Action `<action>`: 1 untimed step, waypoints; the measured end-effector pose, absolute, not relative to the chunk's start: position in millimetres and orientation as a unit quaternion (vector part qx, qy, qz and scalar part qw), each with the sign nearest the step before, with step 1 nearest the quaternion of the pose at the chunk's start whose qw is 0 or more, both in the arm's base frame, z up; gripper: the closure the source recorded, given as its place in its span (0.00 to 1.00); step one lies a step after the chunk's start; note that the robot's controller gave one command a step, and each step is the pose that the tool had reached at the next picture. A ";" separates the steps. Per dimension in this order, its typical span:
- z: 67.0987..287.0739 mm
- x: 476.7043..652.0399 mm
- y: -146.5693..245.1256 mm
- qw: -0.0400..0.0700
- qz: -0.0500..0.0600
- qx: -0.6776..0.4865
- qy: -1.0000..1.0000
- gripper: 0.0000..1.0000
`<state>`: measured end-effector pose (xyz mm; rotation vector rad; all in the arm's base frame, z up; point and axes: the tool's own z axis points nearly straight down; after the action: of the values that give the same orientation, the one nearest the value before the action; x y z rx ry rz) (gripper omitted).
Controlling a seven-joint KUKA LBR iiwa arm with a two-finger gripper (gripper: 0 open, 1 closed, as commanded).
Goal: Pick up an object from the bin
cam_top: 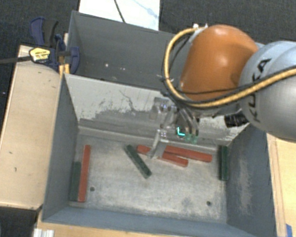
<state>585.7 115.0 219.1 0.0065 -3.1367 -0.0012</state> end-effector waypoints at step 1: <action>65.8 571.4 89.2 0.003 0.000 -0.071 -0.997 0.00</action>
Offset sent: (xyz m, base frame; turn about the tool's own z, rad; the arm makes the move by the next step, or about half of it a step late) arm -0.0124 -0.0253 -0.1491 0.1478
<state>571.4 89.2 65.8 -0.2230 -3.1278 0.0010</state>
